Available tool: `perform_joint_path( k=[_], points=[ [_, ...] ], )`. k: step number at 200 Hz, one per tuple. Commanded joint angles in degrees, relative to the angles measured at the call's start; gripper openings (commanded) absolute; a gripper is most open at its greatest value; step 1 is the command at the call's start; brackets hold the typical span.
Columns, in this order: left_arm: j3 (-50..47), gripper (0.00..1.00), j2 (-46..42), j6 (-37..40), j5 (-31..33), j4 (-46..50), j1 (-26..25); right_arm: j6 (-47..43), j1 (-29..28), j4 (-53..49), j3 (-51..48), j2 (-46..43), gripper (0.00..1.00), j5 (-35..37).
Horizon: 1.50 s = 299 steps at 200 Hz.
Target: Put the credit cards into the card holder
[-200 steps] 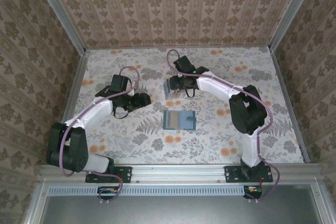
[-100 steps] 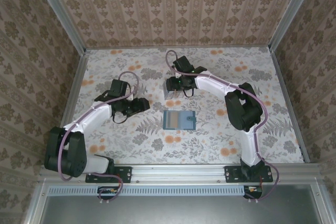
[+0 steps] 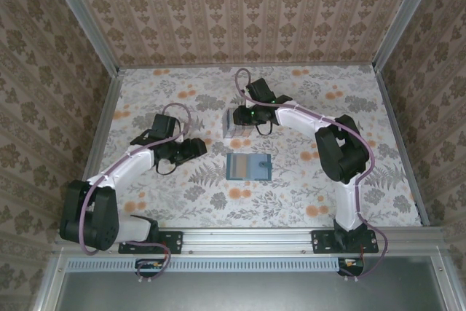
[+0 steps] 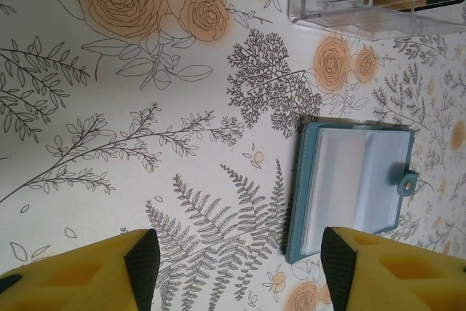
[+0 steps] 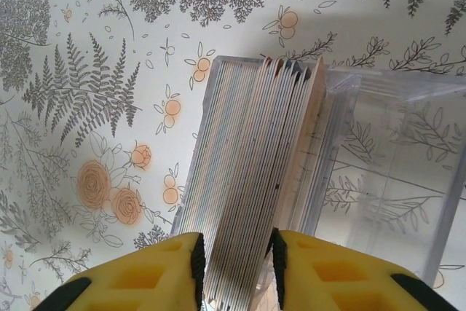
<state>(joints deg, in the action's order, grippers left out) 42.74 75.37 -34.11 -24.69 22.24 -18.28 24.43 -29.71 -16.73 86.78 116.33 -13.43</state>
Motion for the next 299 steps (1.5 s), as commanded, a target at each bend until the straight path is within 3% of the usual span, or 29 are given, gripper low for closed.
perform_joint_path(
  k=[1,113,146,205,238,259,299],
  points=[
    [-0.6,0.64,-0.8,-1.5,0.2,-1.4,-0.3,0.4,0.0,2.1,-0.9,-2.9,0.31,-2.1],
    [-2.2,0.64,-0.6,-3.7,1.2,-3.5,-3.3,1.1,0.1,3.1,-3.8,-5.8,0.09,-0.1],
    [-1.8,0.64,-0.2,-2.8,1.1,-4.3,-5.1,1.1,0.1,3.4,-6.0,-8.3,0.07,1.8],
    [1.3,0.63,3.3,1.3,-1.5,-4.7,-10.6,1.1,0.4,6.2,-17.6,-19.8,0.02,6.0],
    [3.5,0.63,6.5,3.9,-0.7,-0.3,-13.1,2.0,0.4,11.9,-33.0,-32.7,0.00,2.0],
    [4.3,0.63,8.0,3.9,-2.3,-0.3,-15.6,5.3,0.3,14.0,-40.6,-39.3,0.00,-5.0],
    [6.7,0.61,13.1,4.4,-2.3,0.5,-17.8,11.9,1.6,20.2,-48.0,-37.1,0.00,-17.0]
  ],
)
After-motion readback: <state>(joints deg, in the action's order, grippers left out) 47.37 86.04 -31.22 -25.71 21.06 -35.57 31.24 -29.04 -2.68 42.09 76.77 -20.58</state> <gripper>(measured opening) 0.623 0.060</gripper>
